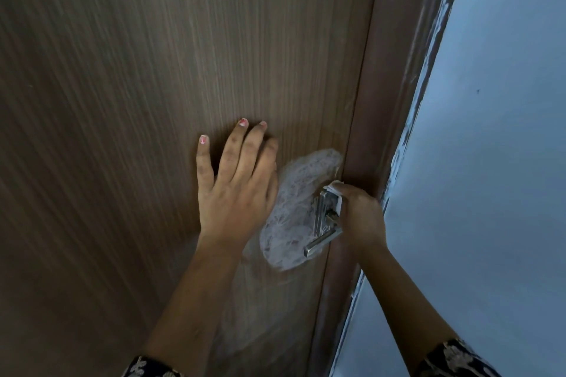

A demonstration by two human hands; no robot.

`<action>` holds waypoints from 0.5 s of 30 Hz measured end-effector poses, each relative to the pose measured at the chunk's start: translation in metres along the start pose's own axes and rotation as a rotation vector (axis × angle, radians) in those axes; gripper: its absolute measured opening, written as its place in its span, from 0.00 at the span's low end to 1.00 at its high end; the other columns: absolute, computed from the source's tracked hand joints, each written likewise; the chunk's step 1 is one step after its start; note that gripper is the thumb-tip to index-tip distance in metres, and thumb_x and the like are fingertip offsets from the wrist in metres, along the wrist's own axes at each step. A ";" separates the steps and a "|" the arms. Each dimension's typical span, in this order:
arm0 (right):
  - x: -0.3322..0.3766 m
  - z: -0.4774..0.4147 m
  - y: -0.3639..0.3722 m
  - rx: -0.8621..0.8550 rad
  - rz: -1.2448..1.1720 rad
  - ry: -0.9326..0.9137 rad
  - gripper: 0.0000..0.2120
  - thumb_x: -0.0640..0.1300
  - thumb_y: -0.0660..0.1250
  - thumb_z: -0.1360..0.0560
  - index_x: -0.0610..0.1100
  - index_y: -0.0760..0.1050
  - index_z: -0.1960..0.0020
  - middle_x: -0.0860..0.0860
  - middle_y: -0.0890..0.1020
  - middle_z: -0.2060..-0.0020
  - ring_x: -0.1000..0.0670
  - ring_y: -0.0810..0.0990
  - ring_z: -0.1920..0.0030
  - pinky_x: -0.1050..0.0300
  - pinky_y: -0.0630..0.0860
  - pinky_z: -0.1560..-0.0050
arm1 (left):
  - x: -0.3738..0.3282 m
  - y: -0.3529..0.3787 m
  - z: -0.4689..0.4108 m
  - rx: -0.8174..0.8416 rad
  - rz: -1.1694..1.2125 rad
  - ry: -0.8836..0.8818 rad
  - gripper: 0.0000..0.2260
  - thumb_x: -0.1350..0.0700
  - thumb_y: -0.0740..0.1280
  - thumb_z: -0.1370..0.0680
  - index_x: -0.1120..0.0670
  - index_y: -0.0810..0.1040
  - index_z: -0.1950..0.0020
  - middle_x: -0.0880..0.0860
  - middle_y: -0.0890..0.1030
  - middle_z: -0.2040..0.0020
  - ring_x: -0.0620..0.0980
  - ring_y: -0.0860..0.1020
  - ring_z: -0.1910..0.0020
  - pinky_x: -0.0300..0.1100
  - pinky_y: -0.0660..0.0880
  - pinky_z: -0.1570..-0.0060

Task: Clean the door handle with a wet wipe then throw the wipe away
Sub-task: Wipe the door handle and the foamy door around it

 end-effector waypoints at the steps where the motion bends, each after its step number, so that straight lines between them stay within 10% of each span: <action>1: -0.001 0.000 0.000 0.004 0.020 0.021 0.16 0.34 0.63 0.25 0.47 0.79 0.41 0.50 0.83 0.44 0.50 0.82 0.46 0.57 0.75 0.41 | 0.000 0.000 0.000 0.001 -0.004 0.001 0.12 0.51 0.64 0.21 0.52 0.79 0.39 0.51 0.77 0.34 0.51 0.67 0.30 0.58 0.49 0.26; 7: -0.009 0.002 -0.016 -0.156 -0.178 0.283 0.12 0.39 0.60 0.22 0.45 0.81 0.45 0.45 0.84 0.49 0.46 0.82 0.52 0.62 0.72 0.49 | -0.001 0.001 0.000 -0.001 -0.021 0.010 0.12 0.51 0.63 0.20 0.52 0.78 0.38 0.51 0.77 0.34 0.51 0.68 0.30 0.58 0.49 0.26; 15: -0.004 0.007 -0.018 0.331 -1.418 0.729 0.20 0.35 0.60 0.22 0.41 0.66 0.30 0.41 0.74 0.36 0.42 0.75 0.37 0.52 0.79 0.50 | -0.001 -0.006 -0.002 -0.018 0.116 -0.004 0.11 0.54 0.67 0.22 0.54 0.80 0.41 0.53 0.81 0.40 0.52 0.71 0.35 0.56 0.57 0.29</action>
Point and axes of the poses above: each hand's wrist, its own z-axis away from the middle knuckle, its own y-axis out of the palm, x = y × z, the point moved 3 cm from there along -z, towards the middle knuckle
